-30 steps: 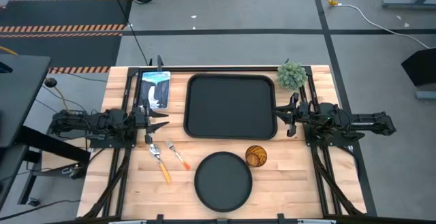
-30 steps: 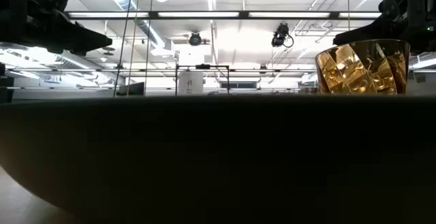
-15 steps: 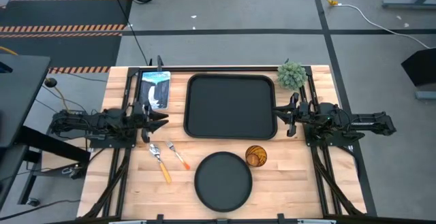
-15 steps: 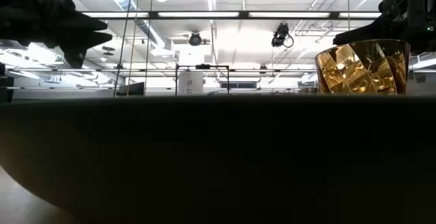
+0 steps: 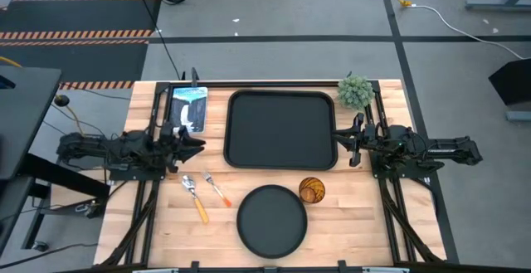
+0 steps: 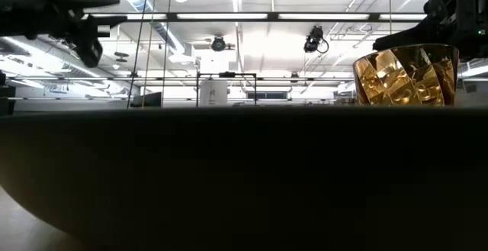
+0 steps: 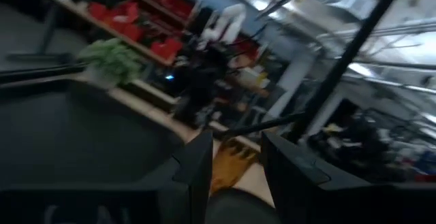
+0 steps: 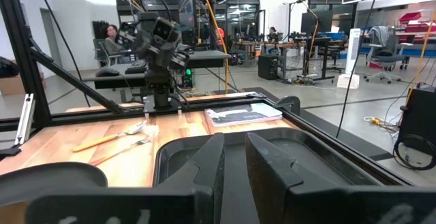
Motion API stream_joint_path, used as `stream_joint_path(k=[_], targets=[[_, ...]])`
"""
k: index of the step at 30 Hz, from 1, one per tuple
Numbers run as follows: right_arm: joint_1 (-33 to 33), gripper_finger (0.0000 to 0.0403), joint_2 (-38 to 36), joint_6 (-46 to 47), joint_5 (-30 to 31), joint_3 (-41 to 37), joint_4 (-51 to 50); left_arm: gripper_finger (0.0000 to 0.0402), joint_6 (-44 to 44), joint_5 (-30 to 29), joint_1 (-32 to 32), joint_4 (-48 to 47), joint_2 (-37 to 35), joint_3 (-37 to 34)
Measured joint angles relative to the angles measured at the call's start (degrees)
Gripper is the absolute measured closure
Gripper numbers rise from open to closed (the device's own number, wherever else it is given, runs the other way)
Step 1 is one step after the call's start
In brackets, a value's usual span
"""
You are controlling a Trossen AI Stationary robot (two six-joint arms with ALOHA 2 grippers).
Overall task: Pick and place plate/cup/fork/spoon on tray
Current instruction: Put the yellow glass on the black food tray
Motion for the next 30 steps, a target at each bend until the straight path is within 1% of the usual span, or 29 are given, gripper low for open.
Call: stream_joint_path(k=[4,6,10,17,20,23,30], targets=[[0.0,0.0334,0.0,0.0,0.0,0.0,0.0,0.0269,1.4,0.4,0.0,9.8,9.7,0.0],[0.0,0.0334,0.0,0.0,0.0,0.0,0.0,0.0269,2.9,0.4,0.0,13.6,14.8,0.0],[0.0,0.0334,0.0,0.0,0.0,0.0,0.0,0.0269,3.2,0.4,0.0,20.0,24.2,0.0],[0.0,0.0334,0.0,0.0,0.0,0.0,0.0,0.0269,1.6,0.5,0.0,29.7,36.3,0.0],[0.0,0.0334,0.0,0.0,0.0,0.0,0.0,0.0269,0.2,0.4,0.0,31.4,40.5,1.9],[0.0,0.0334,0.0,0.0,0.0,0.0,0.0,0.0269,0.4,0.4,0.0,31.5,45.0,5.2],[0.0,0.0334,0.0,0.0,0.0,0.0,0.0,0.0269,7.2,0.2,0.0,31.5,57.2,15.1]])
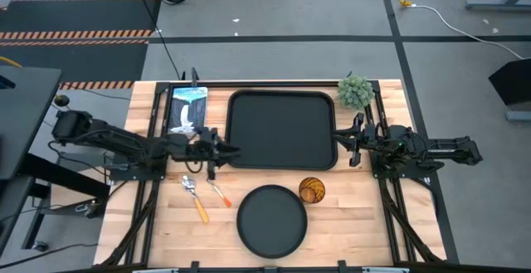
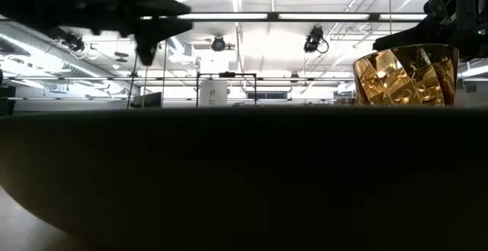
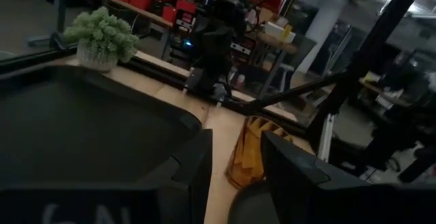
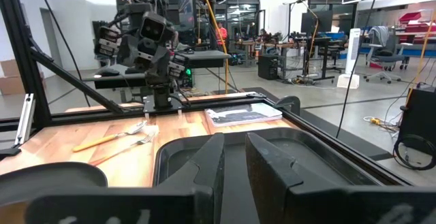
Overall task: Pick and place plate/cup/fork/spoon on tray
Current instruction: Put the yellow glass on the black food tray
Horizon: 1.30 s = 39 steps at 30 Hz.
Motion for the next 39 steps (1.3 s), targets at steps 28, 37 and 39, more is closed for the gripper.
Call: stream_joint_path(k=[28,37,39], targets=[[0.0,0.0334,0.0,0.0,0.0,0.0,0.5,0.0269,3.4,8.7,-0.4,-24.9,39.5,45.0],[0.0,0.0334,0.0,0.0,-0.4,0.0,1.7,0.0244,4.8,11.5,-0.7,-49.5,49.8,67.3],[0.0,0.0334,0.0,0.0,-0.4,0.0,1.8,0.0221,4.9,11.4,-0.7,-54.1,51.8,71.8]])
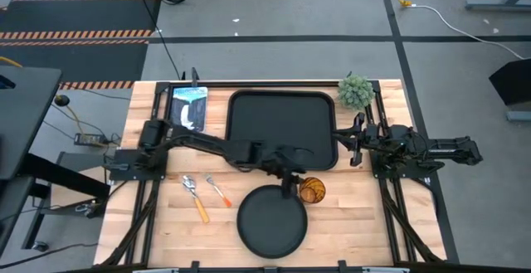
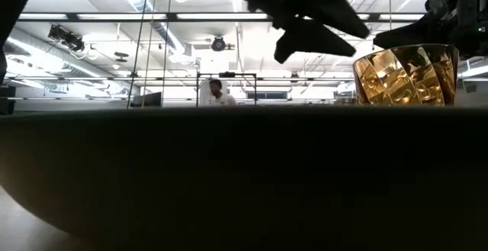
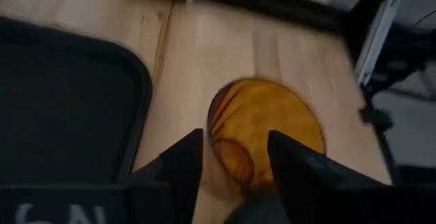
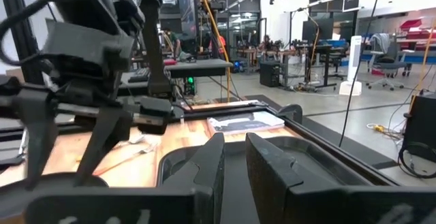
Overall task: Pick and place plate/cup/fork/spoon on tray
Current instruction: Put the yellow glass on the black food tray
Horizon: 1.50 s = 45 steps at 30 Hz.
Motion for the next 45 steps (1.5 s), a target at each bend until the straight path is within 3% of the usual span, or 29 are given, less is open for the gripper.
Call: stream_joint_path(k=[6,14,24,33,45], targets=[[0.0,0.0334,0.0,0.0,0.0,0.0,0.6,0.0162,-0.3,0.2,1.0,-11.8,6.4,12.3],[0.0,0.0334,0.0,0.0,0.0,0.0,1.0,0.0178,0.0,1.7,2.7,-23.1,13.4,25.2],[0.0,0.0334,0.4,0.0,0.0,0.0,2.0,0.0219,0.5,4.2,2.7,-25.5,14.0,25.9],[0.0,0.0334,0.4,0.0,0.0,0.0,2.1,0.0215,1.7,4.2,2.3,-25.7,14.5,25.9],[0.0,0.0334,0.4,0.0,0.0,0.0,2.1,0.0245,3.2,5.1,2.3,-28.2,15.0,25.9]])
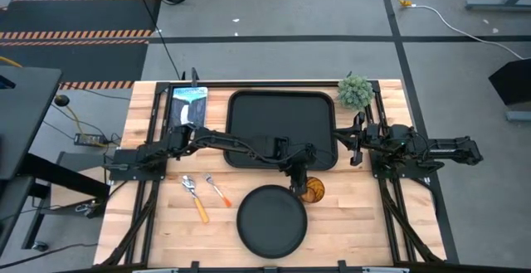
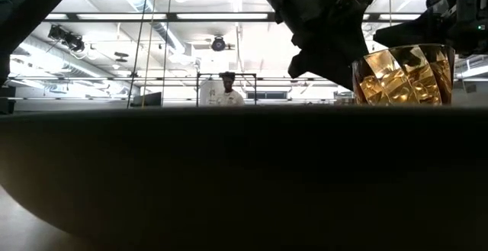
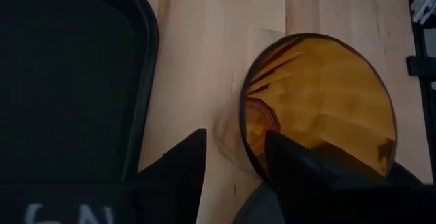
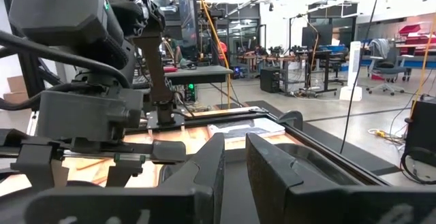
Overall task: Pick and place plate/cup/fork/spoon on tray
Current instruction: Put the yellow glass on the black food tray
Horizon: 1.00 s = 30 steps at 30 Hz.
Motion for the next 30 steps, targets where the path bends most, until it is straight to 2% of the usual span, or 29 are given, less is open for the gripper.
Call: stream_joint_path(k=[9,18,23,26,30], targets=[[0.0,0.0334,0.0,0.0,0.0,0.0,0.0,0.0302,0.0,-0.5,0.0,-0.2,0.0,0.0],[0.0,0.0334,0.0,0.0,0.0,0.0,0.0,0.0386,0.9,-2.8,0.4,1.3,0.0,0.0],[0.0,0.0334,0.0,0.0,0.0,0.0,0.0,0.0389,2.5,-2.3,1.4,1.5,-0.1,0.1],[0.0,0.0334,0.0,0.0,0.0,0.0,0.0,0.0389,2.2,1.9,3.1,-0.6,-0.2,3.7],[0.0,0.0334,0.0,0.0,0.0,0.0,0.0,0.0389,4.5,2.3,7.0,-4.4,-1.0,9.0]])
